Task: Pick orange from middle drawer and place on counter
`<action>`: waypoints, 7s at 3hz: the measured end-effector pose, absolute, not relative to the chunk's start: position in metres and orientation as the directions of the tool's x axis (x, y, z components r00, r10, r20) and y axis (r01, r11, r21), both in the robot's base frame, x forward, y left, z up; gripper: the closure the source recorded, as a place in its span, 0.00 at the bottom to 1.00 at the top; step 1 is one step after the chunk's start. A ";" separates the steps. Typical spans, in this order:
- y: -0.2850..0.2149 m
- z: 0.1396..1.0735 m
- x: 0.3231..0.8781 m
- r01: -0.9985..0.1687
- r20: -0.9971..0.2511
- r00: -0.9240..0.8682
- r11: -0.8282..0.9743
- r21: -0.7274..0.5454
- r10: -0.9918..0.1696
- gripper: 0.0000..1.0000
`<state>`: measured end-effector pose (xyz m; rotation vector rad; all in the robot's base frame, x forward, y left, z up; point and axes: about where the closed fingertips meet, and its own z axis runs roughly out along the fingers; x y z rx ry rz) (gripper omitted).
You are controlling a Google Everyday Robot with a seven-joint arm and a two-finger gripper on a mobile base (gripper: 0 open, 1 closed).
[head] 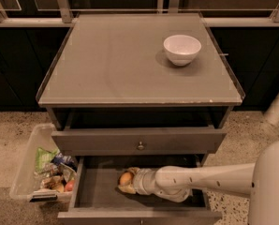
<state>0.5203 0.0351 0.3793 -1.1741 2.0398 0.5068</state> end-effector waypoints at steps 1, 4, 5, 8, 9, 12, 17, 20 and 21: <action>0.032 0.386 0.520 -0.857 -0.753 -0.331 0.516 -0.014 -0.569 1.00; -0.073 0.494 0.470 -0.795 -0.822 -0.421 0.593 0.130 -0.385 1.00; -0.112 0.540 0.457 -0.788 -0.827 -0.405 0.607 0.101 -0.389 1.00; -0.150 0.649 0.461 -0.837 -0.870 -0.234 0.545 -0.047 -0.434 1.00; -0.150 0.649 0.461 -0.837 -0.870 -0.234 0.545 -0.047 -0.434 1.00; -0.164 0.809 0.450 -0.832 -0.869 0.108 0.435 -0.345 -0.483 1.00; -0.135 0.879 0.517 -0.850 -0.846 0.272 0.298 -0.434 -0.458 1.00; -0.160 0.892 0.607 -0.872 -0.839 0.278 0.244 -0.425 -0.467 1.00; -0.167 0.877 0.621 -0.885 -0.838 0.235 0.249 -0.394 -0.493 1.00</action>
Offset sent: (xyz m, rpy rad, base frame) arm -0.0262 -0.0866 0.0922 0.2753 0.0141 -0.1038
